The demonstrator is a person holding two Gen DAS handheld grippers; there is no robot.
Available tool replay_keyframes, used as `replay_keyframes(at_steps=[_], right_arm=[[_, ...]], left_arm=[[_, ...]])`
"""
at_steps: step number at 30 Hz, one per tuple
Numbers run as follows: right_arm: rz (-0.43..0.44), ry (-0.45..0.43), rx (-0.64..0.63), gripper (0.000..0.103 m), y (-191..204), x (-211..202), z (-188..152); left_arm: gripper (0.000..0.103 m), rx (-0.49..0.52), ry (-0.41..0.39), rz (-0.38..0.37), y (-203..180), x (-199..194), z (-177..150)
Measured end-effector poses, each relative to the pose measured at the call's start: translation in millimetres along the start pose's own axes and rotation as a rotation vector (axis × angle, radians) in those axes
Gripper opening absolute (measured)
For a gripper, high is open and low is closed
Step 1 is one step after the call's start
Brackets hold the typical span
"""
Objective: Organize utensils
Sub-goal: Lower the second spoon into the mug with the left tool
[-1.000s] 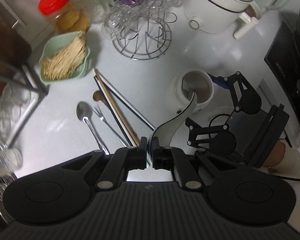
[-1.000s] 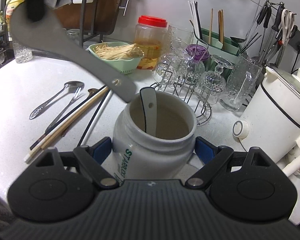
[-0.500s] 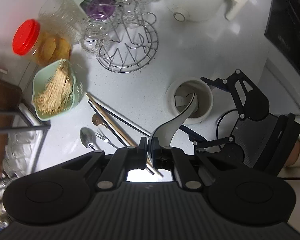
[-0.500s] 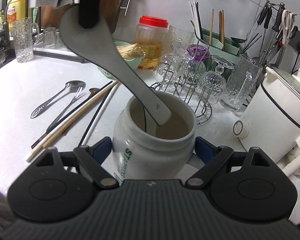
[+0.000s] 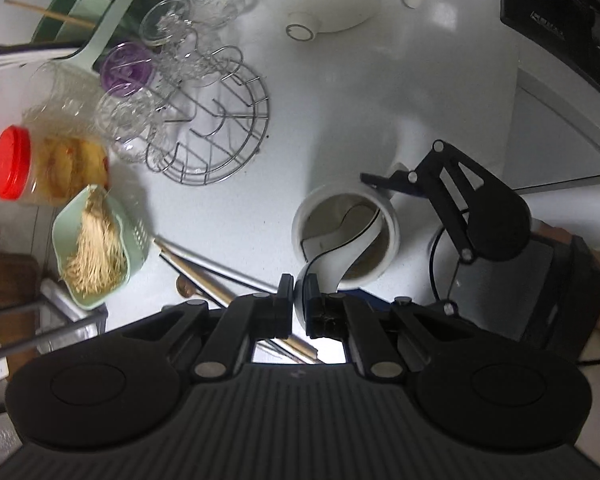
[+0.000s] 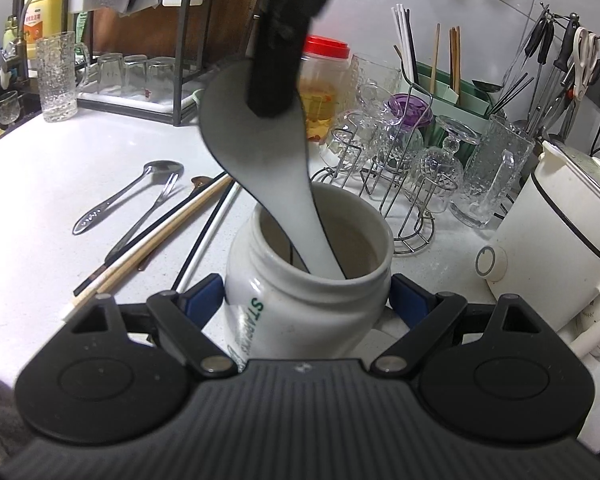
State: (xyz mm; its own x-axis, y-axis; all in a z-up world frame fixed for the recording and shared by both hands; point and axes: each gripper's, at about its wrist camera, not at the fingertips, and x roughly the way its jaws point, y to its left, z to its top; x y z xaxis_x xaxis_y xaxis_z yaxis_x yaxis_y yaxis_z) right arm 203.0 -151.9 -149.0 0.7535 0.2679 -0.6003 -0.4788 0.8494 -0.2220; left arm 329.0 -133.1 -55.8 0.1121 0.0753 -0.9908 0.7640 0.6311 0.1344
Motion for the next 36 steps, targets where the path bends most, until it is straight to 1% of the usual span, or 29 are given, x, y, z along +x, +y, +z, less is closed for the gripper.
replay_keyframes(at_steps=[4,10,16,18,28,29,32,34,36], right_arm=[[0.001,-0.005,-0.001,0.092,0.2,-0.4,-0.2],[0.005,-0.010,-0.004,0.092,-0.8,-0.7,-1.3],[0.007,-0.011,-0.005,0.092,-0.3,-0.7,-1.6],[0.008,-0.012,-0.007,0.092,0.2,-0.4,-1.0],[0.009,-0.010,-0.009,0.092,0.4,-0.2,-0.2],[0.009,-0.010,-0.009,0.092,0.5,-0.2,-0.2],[0.009,-0.009,-0.009,0.092,0.5,-0.1,-0.1],[0.008,-0.009,-0.006,0.092,0.7,-0.1,0.0],[0.007,-0.009,-0.003,0.092,1.1,0.0,-0.1]], left_arm=[[0.007,-0.007,-0.015,-0.008,0.0,8.4,12.7],[0.009,-0.038,-0.049,-0.052,1.1,16.3,29.1],[0.010,-0.037,-0.045,-0.087,-3.6,33.4,28.1],[0.010,-0.041,-0.050,-0.082,-4.8,37.6,26.2],[0.011,-0.095,-0.090,-0.130,7.3,34.9,18.6],[0.011,-0.098,-0.097,-0.150,8.1,33.2,16.7],[0.011,-0.128,-0.159,-0.159,10.0,21.2,5.6],[0.011,-0.178,-0.206,-0.177,14.5,13.2,-4.3],[0.011,-0.203,-0.255,-0.168,15.6,4.6,-14.7]])
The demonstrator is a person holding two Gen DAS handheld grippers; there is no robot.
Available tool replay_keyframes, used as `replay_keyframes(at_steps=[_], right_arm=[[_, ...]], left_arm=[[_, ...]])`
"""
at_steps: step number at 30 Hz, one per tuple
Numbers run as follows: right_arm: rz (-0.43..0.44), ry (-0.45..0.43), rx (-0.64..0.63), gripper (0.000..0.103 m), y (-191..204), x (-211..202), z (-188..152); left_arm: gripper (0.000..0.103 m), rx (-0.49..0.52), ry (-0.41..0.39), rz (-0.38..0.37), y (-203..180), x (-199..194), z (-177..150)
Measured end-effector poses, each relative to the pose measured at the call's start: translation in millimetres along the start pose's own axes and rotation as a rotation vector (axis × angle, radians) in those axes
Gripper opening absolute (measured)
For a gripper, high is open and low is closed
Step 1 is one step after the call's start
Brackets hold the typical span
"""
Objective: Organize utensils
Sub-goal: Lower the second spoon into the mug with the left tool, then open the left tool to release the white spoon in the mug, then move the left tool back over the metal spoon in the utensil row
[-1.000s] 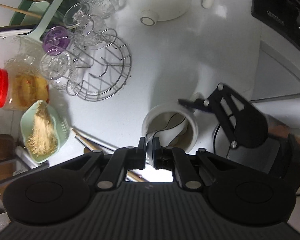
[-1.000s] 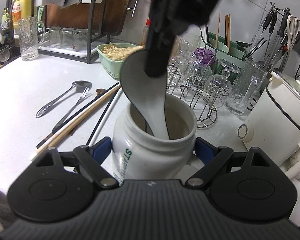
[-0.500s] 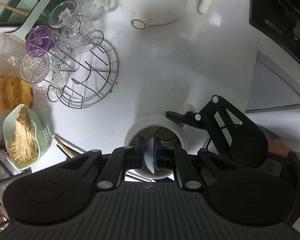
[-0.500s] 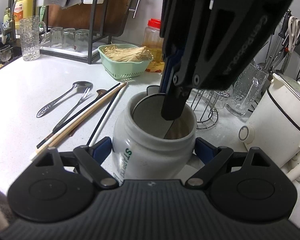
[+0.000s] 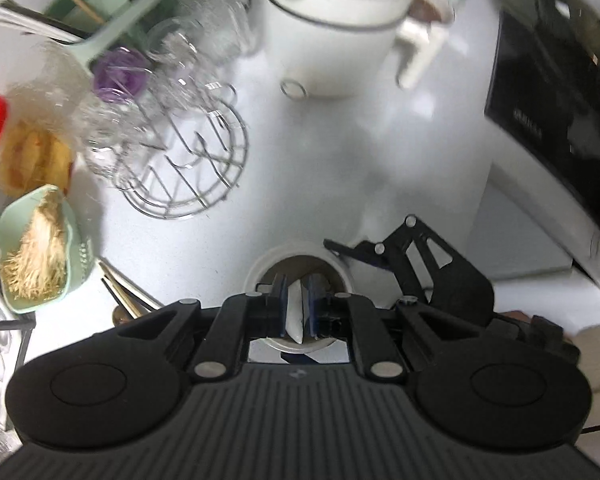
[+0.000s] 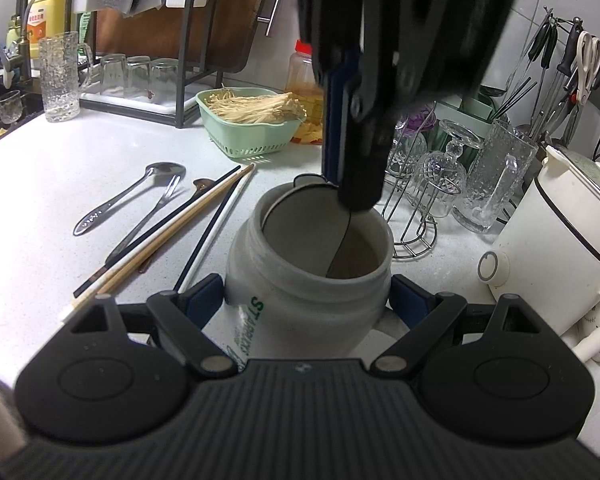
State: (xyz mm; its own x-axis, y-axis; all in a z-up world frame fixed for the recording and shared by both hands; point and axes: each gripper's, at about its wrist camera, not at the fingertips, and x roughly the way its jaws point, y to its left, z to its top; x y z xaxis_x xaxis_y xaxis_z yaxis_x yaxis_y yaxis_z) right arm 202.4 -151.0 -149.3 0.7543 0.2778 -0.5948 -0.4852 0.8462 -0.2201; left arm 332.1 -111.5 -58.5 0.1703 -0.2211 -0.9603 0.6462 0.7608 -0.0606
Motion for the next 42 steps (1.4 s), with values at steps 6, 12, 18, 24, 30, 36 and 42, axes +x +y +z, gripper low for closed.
replay_keyframes(at_steps=[6,12,18,24,30,36,42], right_arm=[[-0.009,0.010,0.004,0.092,2.3,2.6,2.9],[-0.017,0.025,0.015,0.092,3.2,4.1,6.2],[-0.014,0.034,0.022,0.092,2.4,4.8,7.8],[-0.021,0.035,0.026,0.092,3.3,5.6,7.7],[-0.023,0.043,0.033,0.092,2.5,7.4,9.8],[-0.022,0.067,0.038,0.091,1.5,9.2,13.1],[-0.039,0.074,0.057,0.092,3.6,10.8,14.7]], left_arm=[[0.011,-0.086,-0.143,0.016,-0.9,-24.9,-29.4],[0.011,-0.189,-0.293,-0.003,-16.2,-42.2,-65.1],[0.011,-0.297,-0.431,0.011,-20.7,-59.7,-94.3],[0.011,-0.428,-0.483,0.050,0.2,-65.8,-119.8],[0.011,-0.519,-0.457,0.121,26.6,-60.6,-142.1],[0.011,-0.563,-0.443,0.130,48.7,-44.3,-163.1],[0.011,-0.634,-0.430,0.102,63.6,-26.5,-185.2]])
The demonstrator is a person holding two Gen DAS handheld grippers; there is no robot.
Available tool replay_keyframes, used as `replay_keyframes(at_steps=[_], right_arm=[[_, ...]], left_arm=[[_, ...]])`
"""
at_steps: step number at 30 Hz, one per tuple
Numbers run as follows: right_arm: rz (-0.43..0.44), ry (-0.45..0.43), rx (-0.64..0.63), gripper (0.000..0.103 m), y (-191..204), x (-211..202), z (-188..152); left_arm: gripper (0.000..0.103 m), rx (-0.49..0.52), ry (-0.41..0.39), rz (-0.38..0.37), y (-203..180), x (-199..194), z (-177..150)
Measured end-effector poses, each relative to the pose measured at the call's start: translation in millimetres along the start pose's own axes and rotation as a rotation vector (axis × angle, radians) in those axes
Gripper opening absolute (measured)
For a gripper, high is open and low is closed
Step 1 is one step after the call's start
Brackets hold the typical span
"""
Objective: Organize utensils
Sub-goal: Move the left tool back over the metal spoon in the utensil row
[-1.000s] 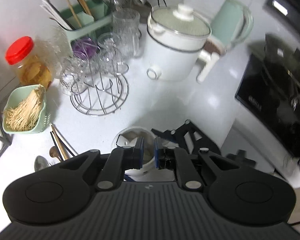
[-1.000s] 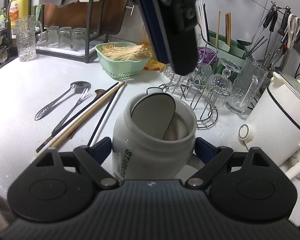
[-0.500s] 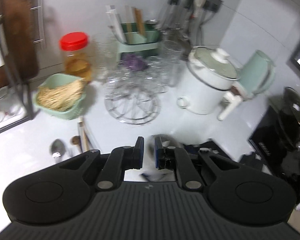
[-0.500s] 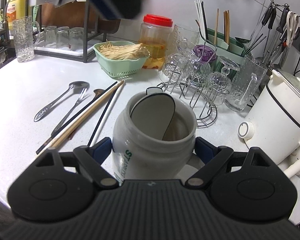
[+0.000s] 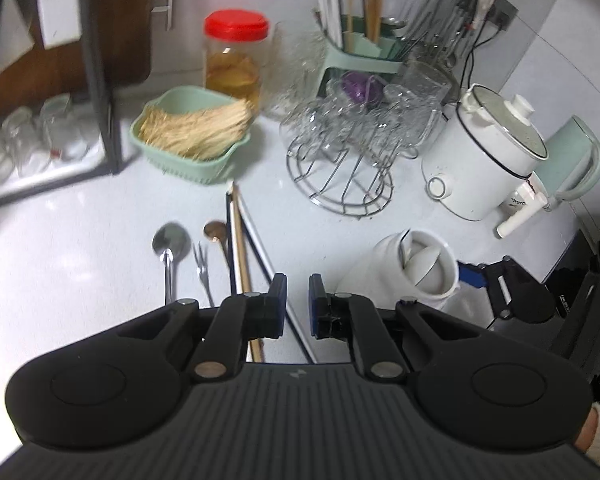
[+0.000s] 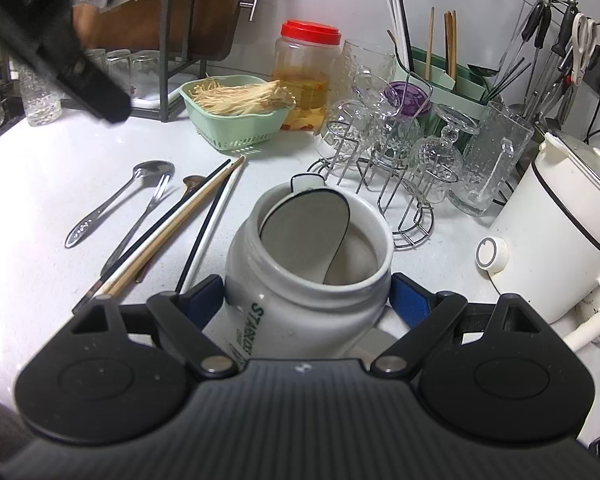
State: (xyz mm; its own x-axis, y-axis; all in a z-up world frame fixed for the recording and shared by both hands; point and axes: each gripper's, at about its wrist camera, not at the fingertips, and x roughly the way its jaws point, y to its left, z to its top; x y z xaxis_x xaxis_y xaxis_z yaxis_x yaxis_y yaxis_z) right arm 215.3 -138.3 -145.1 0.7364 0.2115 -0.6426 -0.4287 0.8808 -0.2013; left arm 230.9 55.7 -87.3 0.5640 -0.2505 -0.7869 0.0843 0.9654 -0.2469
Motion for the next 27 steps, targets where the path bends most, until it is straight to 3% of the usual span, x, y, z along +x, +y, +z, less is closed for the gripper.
replay_keyframes(at_steps=[6,12,17,27], right_arm=[[-0.017,0.005,0.018,0.091,1.2,1.3,1.6],[-0.036,0.010,0.042,0.091,1.5,2.9,2.7],[-0.062,0.027,0.063,0.091,3.6,4.2,5.4],[-0.118,0.059,0.110,0.091,7.7,5.6,8.7]], left_arm=[[0.012,-0.046,0.029,0.012,28.5,11.7,-18.3],[0.022,-0.096,0.043,0.028,55.2,25.0,-30.2],[0.024,-0.131,0.050,0.029,72.7,35.0,-40.9],[0.024,-0.110,0.063,0.081,107.1,63.9,-50.5]])
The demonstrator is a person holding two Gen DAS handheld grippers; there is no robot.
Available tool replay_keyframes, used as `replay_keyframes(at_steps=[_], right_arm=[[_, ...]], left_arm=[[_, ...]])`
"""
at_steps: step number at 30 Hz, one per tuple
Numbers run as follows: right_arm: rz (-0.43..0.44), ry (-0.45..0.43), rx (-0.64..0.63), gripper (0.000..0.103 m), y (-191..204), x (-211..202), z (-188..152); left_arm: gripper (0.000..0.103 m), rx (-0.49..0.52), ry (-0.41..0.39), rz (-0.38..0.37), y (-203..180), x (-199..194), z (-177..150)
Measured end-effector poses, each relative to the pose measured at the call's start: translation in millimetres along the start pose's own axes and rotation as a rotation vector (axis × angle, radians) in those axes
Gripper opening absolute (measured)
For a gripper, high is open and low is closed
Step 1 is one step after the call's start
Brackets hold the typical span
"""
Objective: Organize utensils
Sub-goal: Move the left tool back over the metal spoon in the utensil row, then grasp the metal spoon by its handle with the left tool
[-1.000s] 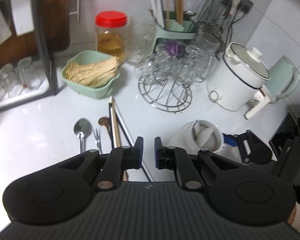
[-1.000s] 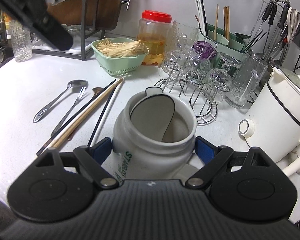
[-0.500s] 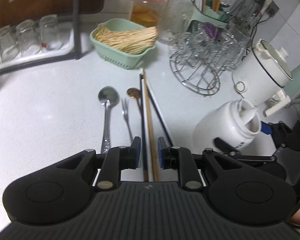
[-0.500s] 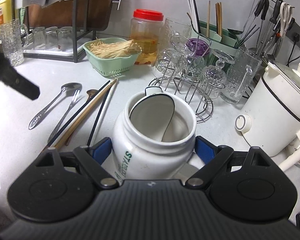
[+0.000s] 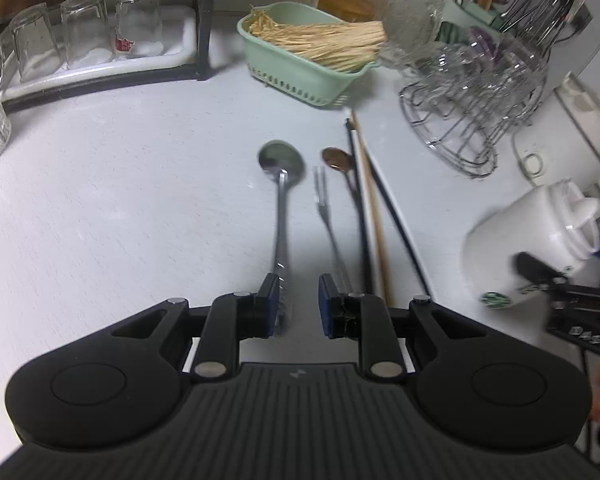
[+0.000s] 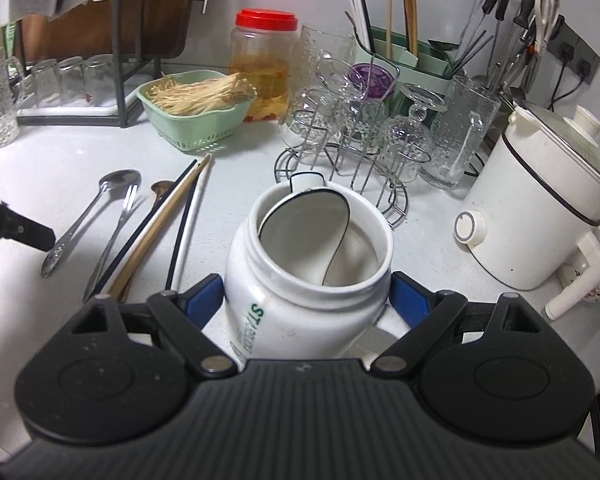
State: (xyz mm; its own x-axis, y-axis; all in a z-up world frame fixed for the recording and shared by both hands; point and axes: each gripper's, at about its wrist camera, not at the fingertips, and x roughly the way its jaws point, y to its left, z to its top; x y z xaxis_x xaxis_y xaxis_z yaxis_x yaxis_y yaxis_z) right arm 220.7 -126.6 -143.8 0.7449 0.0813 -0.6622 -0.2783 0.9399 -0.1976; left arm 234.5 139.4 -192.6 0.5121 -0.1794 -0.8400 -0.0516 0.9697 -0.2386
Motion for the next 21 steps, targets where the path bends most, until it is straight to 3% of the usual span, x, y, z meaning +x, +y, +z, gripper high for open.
replay_keyframes(at_steps=[5,21], right_arm=[[-0.015,0.015,0.012,0.091,1.1,0.2,1.6],[-0.066,0.092,0.061,0.091,9.6,1.8,12.5]], left_arm=[[0.024,0.124,-0.018,0.034,-7.2,10.5,12.9],[0.024,0.182,0.042,0.066,-15.0,54.4,50.1]])
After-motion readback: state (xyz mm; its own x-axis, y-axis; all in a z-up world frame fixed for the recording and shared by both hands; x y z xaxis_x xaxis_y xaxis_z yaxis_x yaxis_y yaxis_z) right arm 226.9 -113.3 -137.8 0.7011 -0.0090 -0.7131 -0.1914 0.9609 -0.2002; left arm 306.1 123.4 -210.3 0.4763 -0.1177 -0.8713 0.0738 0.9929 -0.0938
